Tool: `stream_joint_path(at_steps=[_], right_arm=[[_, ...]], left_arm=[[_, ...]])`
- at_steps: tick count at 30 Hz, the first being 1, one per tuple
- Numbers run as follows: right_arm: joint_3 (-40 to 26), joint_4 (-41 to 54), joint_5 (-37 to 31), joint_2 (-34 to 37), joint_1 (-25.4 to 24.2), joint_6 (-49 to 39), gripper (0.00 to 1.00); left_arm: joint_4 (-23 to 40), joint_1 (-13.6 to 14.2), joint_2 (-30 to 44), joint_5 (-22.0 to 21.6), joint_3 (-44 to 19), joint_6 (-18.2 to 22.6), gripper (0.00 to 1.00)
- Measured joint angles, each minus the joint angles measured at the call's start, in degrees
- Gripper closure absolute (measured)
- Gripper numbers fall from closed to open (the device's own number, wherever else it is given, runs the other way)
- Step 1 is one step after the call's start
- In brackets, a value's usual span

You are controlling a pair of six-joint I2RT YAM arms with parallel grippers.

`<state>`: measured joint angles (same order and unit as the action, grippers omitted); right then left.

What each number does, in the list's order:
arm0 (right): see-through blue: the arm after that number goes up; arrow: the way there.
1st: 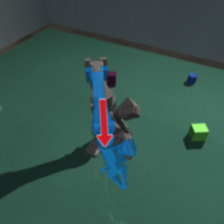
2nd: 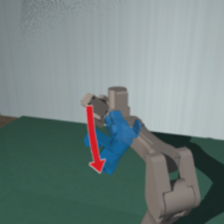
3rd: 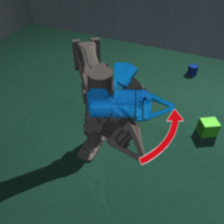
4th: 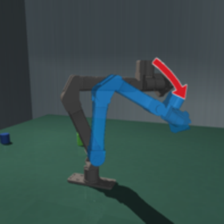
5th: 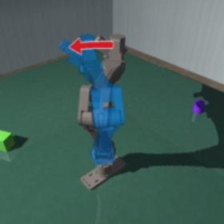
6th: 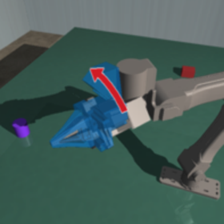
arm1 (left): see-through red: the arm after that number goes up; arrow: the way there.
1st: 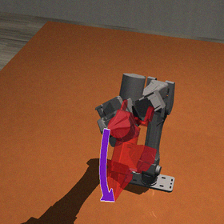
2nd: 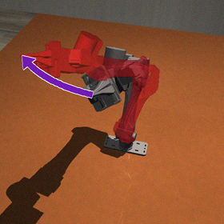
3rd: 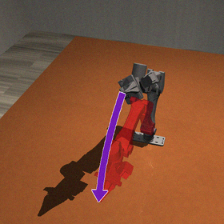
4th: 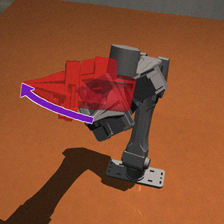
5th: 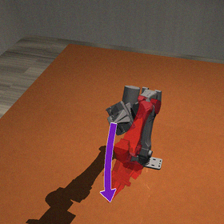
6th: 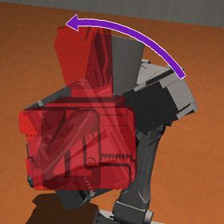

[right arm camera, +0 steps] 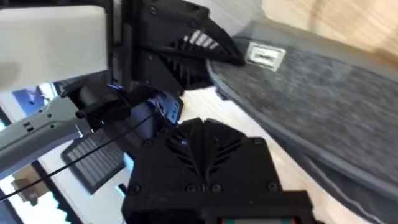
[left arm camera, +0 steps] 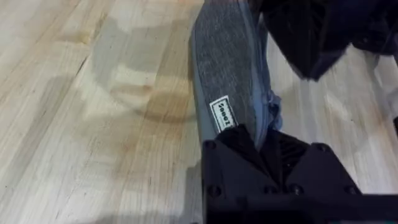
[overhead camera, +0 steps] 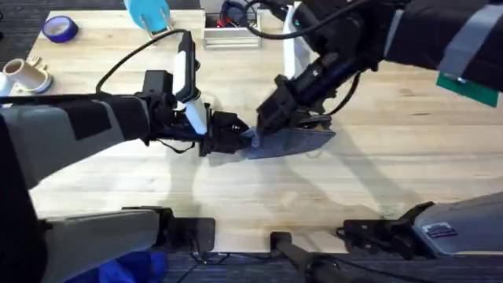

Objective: Unzip the bag, pick up the pens from the table one at a time and place them inside, then zip the bag closed.

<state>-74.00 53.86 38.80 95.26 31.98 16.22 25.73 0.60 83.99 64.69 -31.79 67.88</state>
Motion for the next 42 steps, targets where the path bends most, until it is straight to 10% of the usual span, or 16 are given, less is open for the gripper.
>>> stream_joint_path(at_steps=[34, 36, 42], right_arm=[[0.0, 5.1, 0.7, 0.0, -7.3, -4.8, 0.963], [0.0, 5.1, 0.7, 0.0, -7.3, -4.7, 0.845], [0.0, 4.9, 2.4, 0.0, -7.1, -5.2, 0.033]], left_arm=[[0.0, 0.0, 0.0, 0.0, 0.0, 0.0, 0.958], [0.0, 0.0, 0.0, 0.0, 0.0, 0.0, 0.958], [0.0, 0.0, 0.0, 0.0, 0.0, 0.0, 0.958]])
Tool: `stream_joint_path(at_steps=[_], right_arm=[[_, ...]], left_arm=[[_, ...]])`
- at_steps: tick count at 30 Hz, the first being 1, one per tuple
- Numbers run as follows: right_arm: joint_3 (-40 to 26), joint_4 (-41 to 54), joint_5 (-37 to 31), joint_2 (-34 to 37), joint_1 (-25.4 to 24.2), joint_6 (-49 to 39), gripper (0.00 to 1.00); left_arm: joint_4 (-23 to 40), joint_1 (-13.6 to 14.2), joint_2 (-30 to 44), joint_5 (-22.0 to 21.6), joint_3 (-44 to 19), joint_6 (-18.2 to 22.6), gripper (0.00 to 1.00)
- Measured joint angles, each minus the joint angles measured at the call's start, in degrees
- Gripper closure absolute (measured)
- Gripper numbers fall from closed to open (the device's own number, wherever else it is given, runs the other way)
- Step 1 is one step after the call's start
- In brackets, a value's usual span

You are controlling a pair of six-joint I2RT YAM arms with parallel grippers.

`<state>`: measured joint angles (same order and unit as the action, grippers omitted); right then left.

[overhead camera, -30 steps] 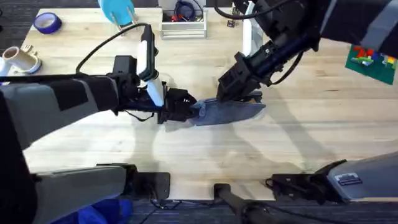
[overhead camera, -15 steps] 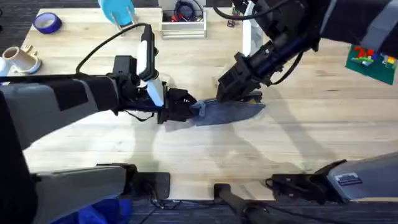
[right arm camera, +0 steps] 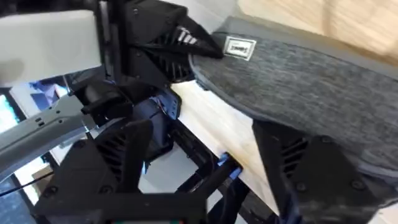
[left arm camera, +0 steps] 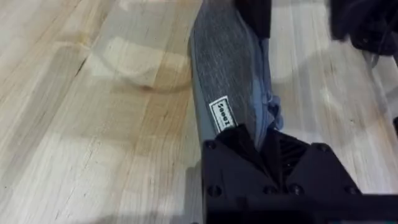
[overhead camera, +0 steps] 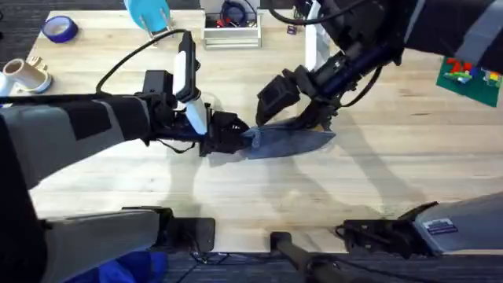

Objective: Unzip the bag, pick up the pens from the table one at a time and place them inside, then zip the bag closed.

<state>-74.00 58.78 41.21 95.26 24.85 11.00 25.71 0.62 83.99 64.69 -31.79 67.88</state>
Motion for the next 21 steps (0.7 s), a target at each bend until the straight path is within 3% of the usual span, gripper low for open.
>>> stream_joint_path(at_steps=[21], right_arm=[[0.0, 0.0, -0.6, -0.6, 0.2, -0.6, 0.005]], left_arm=[[0.0, 0.0, 0.0, 0.0, 0.0, 0.0, 0.958]])
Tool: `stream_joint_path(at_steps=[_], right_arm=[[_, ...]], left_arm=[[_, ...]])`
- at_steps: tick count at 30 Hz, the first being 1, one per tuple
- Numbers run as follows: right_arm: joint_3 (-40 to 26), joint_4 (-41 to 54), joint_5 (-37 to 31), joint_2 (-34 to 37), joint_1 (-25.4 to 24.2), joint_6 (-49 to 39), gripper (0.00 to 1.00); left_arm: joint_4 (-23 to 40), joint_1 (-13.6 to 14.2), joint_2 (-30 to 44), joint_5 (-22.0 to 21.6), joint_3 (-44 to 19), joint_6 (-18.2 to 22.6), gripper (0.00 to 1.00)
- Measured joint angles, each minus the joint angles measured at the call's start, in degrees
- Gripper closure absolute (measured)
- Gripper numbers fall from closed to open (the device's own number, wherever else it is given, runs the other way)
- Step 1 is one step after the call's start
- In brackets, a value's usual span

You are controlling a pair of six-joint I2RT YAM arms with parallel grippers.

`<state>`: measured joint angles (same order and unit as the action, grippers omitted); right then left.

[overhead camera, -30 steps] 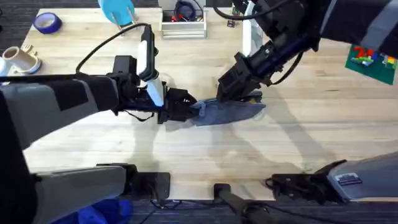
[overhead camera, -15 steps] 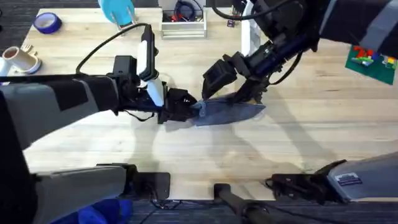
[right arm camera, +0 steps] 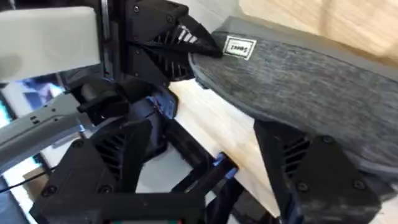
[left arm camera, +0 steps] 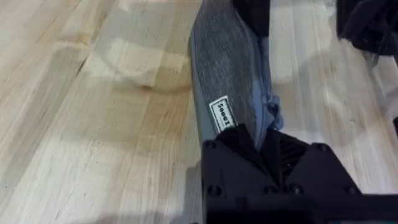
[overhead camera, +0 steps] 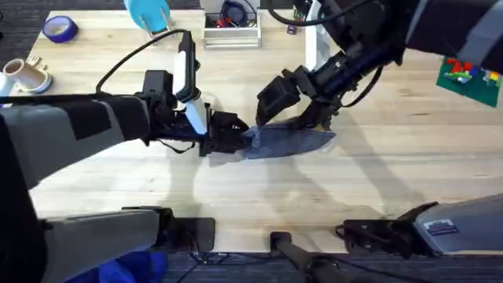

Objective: Unzip the bag, pick up the pens from the table one at a time and place them inside, then zip the bag closed.

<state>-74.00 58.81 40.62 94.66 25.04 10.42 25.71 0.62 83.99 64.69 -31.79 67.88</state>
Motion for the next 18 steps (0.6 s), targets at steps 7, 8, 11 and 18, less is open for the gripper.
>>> stream_joint_path(at_steps=[7, 8, 11, 18], right_arm=[[0.0, 0.4, -7.5, -5.5, 2.5, 3.0, 0.004], [0.0, 0.4, -8.9, -6.1, 3.5, 3.7, 0.004], [0.0, 0.4, -13.2, -7.1, 7.6, 7.1, 0.004], [0.0, -2.4, -23.9, -7.1, 19.1, 18.4, 0.004]], left_arm=[[0.0, 0.0, 0.0, 0.0, 0.0, 0.0, 0.958], [0.0, 0.0, 0.0, 0.0, 0.0, 0.0, 0.958], [0.0, 0.0, 0.0, 0.0, 0.0, 0.0, 0.958], [0.0, 0.0, 0.0, 0.0, 0.0, 0.0, 0.958]])
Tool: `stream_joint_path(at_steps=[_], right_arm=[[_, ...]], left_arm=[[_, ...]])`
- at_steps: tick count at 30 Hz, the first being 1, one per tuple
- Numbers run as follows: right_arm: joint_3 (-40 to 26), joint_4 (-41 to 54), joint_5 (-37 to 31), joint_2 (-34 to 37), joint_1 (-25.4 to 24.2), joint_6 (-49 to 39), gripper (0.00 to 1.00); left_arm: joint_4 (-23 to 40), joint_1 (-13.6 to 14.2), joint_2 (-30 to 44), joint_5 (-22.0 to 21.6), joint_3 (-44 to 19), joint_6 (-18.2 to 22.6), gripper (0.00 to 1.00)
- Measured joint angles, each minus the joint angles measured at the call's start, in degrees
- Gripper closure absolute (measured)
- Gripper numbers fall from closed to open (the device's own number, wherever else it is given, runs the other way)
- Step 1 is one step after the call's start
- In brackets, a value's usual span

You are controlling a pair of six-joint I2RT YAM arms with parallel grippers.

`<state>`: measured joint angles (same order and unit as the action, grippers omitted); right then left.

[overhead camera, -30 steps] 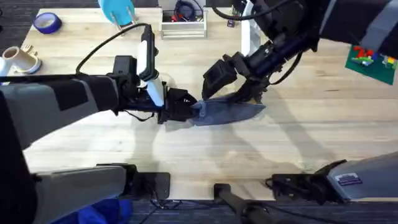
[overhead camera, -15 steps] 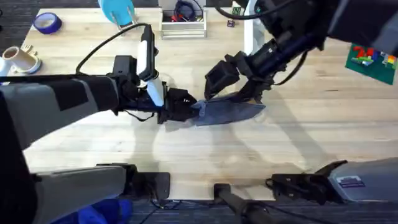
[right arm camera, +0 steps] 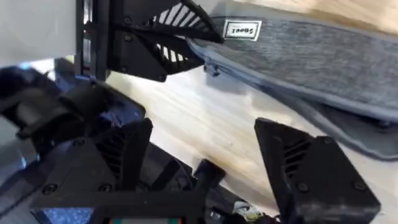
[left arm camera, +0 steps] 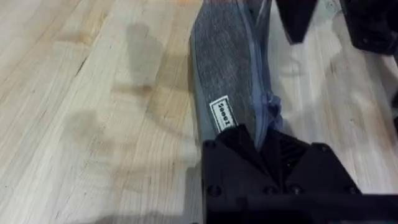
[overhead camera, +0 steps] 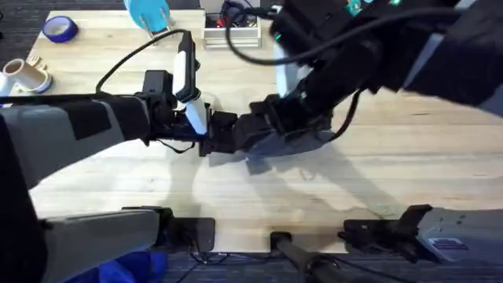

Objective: Unzip the bag, pick up the pens from the table one at a time and place them inside, then zip the bag closed.

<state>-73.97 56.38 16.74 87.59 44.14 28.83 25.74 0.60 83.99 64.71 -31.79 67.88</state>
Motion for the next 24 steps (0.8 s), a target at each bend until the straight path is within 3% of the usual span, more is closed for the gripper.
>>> stream_joint_path(at_steps=[5, 11, 24], right_arm=[[0.0, -0.7, -7.0, 0.0, 4.2, 10.7, 0.003], [0.0, -0.9, -12.1, 0.0, 4.9, 19.7, 0.004], [0.0, -4.5, -14.2, 3.7, 5.0, 25.0, 0.005]], left_arm=[[0.0, 0.0, 0.0, 0.0, 0.0, 0.0, 0.958], [0.0, 0.0, 0.0, 0.0, 0.0, 0.0, 0.958], [0.0, 0.0, 0.0, 0.0, 0.0, 0.0, 0.958]])
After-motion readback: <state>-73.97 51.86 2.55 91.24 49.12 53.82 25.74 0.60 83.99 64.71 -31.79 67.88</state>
